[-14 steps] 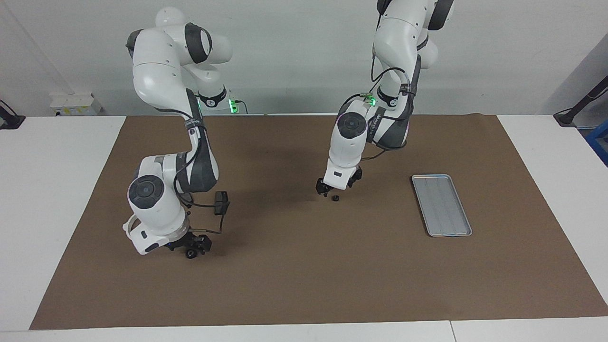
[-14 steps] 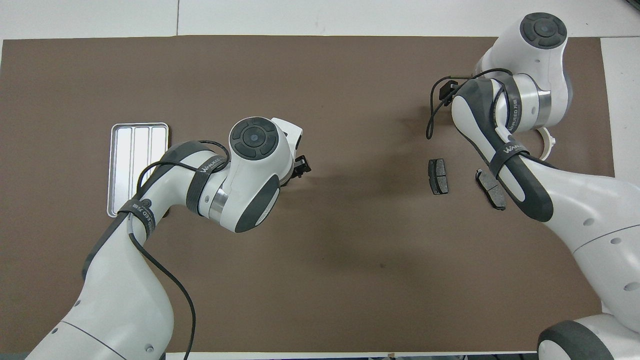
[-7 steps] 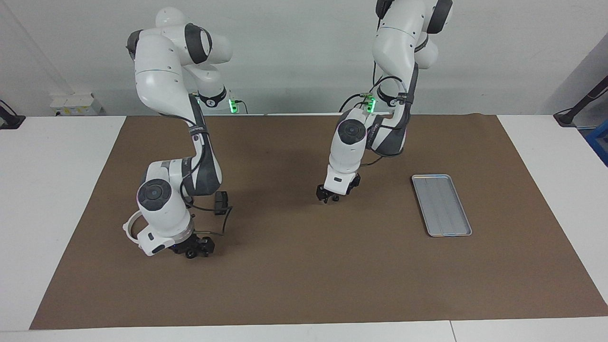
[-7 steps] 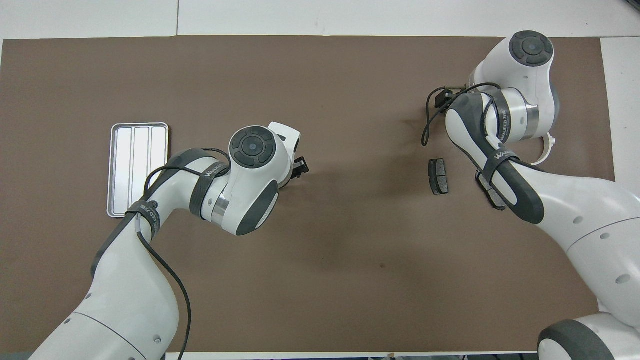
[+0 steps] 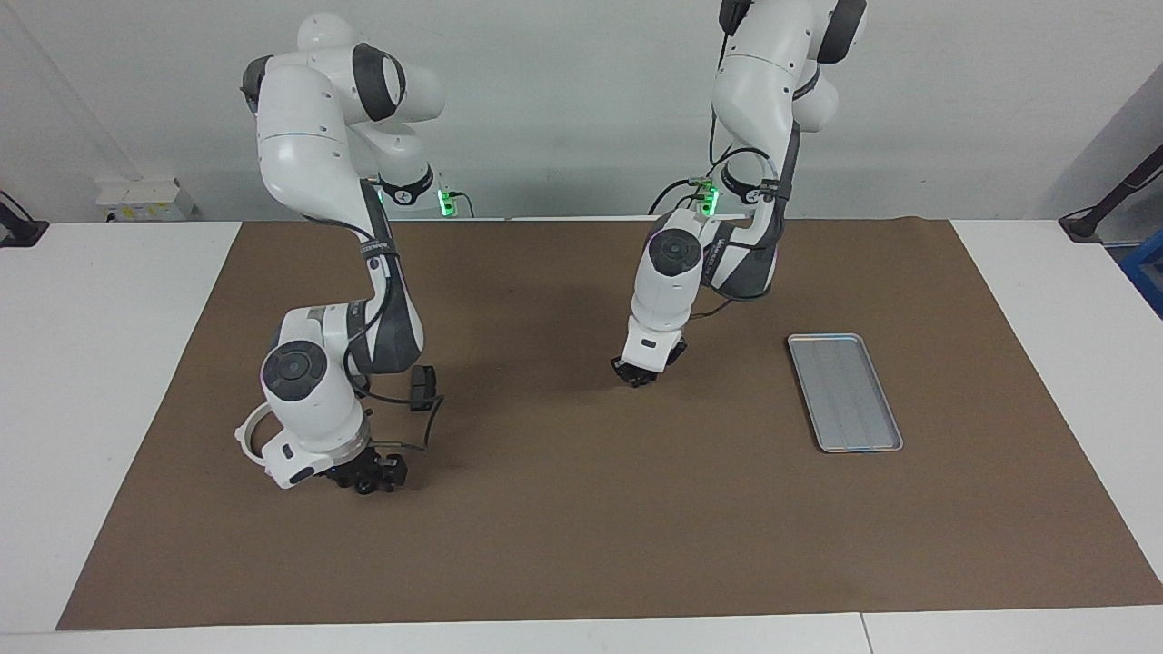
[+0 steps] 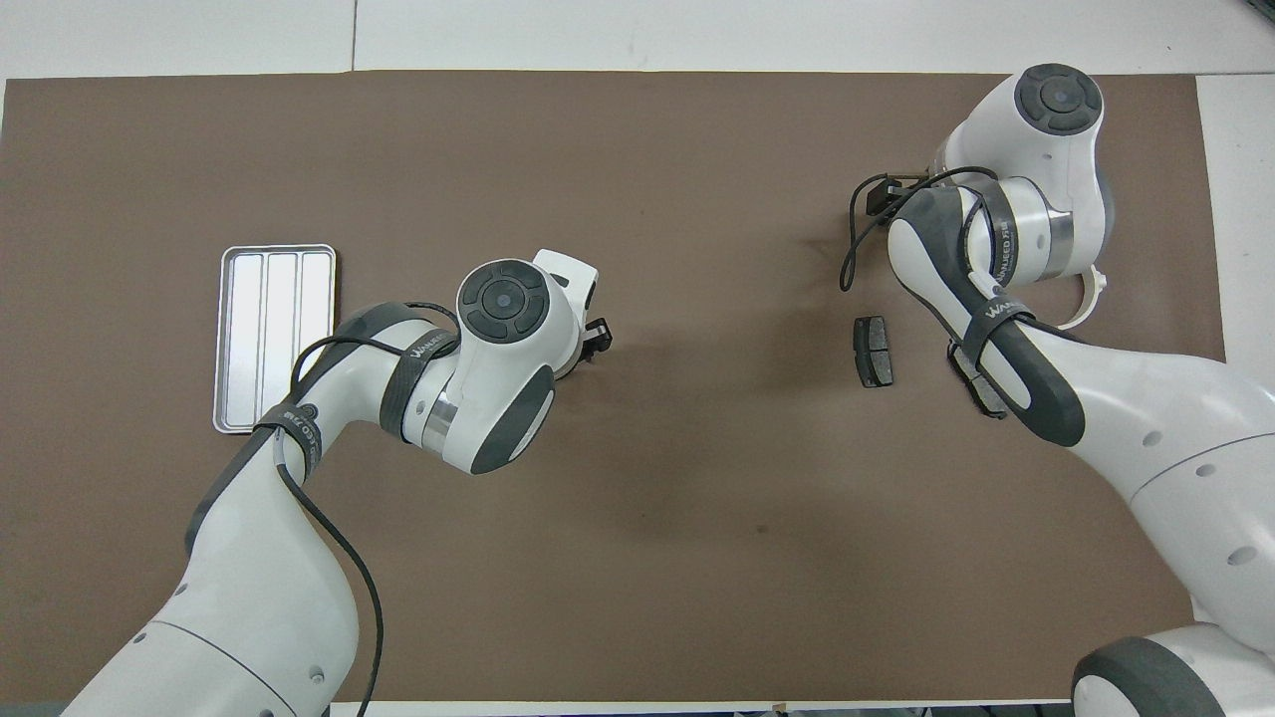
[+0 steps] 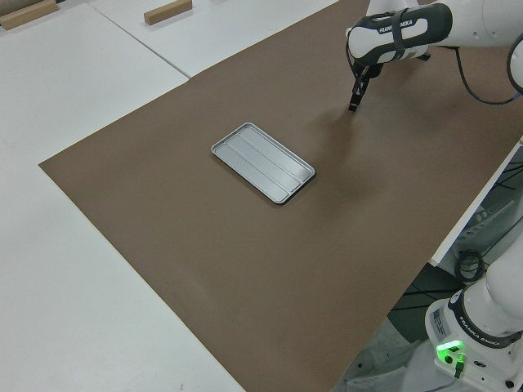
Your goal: Pick bearing gear from pile to tray
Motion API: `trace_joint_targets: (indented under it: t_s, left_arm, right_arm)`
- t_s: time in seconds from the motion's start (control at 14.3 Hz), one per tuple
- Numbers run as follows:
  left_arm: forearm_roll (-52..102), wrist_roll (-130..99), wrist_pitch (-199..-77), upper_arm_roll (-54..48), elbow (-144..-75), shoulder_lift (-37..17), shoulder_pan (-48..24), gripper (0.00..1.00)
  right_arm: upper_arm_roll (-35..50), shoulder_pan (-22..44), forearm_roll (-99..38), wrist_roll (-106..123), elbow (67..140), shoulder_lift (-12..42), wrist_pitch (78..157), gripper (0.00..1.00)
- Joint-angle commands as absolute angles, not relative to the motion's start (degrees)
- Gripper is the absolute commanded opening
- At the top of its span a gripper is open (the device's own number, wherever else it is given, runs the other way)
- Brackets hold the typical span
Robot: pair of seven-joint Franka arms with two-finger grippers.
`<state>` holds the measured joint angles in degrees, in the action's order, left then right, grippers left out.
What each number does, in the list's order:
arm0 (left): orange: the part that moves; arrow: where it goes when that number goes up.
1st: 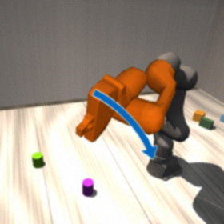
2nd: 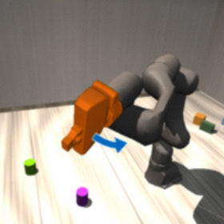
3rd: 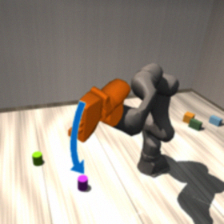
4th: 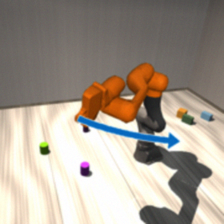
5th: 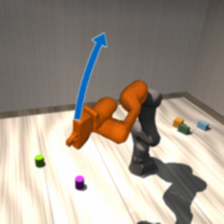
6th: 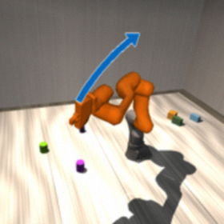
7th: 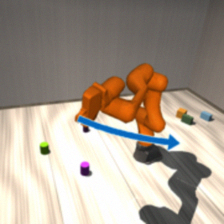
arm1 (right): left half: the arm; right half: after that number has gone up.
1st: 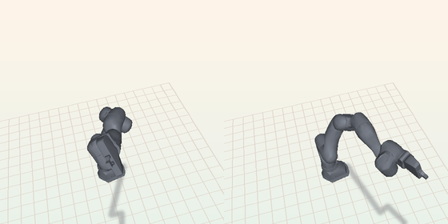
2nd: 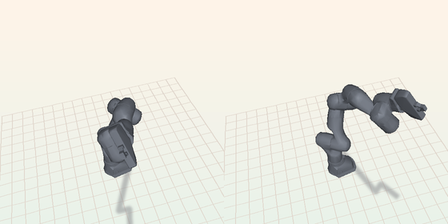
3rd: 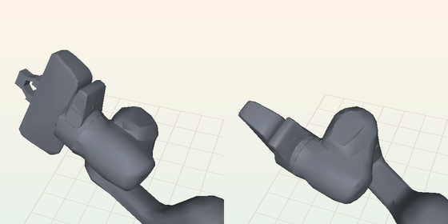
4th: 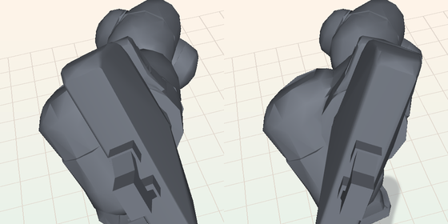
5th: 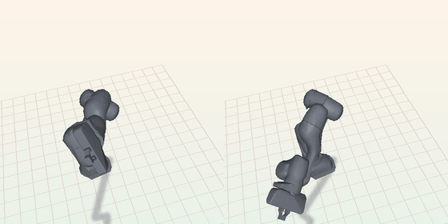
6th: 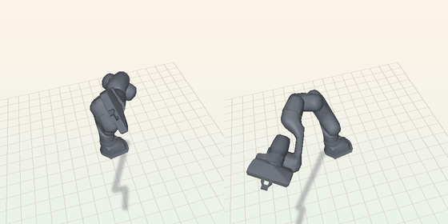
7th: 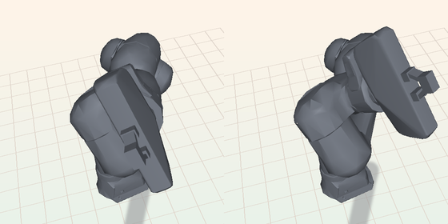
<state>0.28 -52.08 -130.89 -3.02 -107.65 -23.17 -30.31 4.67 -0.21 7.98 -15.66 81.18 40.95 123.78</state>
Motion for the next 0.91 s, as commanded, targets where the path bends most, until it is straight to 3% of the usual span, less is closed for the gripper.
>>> trace_joint_targets:
  t_s: [0.0,0.14,0.35,0.56,0.84]
  left_arm:
    - [-0.17,-52.91,-125.71,-2.9,-106.1,-22.59,-29.97,0.0]
    - [-0.26,-51.16,-120.43,-2.55,-105.03,-20.5,-27.97,0.0]
    - [-0.09,-35.57,-115.5,-2.72,-109.85,-12.24,-18.67,0.0]
    - [0.0,-18.17,-113.65,-2.73,-111.09,-10.64,-10.05,0.0]
    - [0.0,3.03,-115.74,-2.72,-116.44,-8.62,0.15,0.0]
  right_arm:
    - [5.1,-1.75,8.96,-16.0,82.27,40.69,125.07,0.59]
    - [5.1,-1.85,8.96,-15.65,82.18,40.69,125.16,0.43]
    - [5.19,-2.55,8.88,-15.29,82.44,40.69,125.51,0.22]
    - [5.19,-2.55,8.7,-15.29,82.62,40.69,125.51,0.0]
    - [5.19,-2.55,8.88,-15.03,82.0,40.69,124.11,0.0]
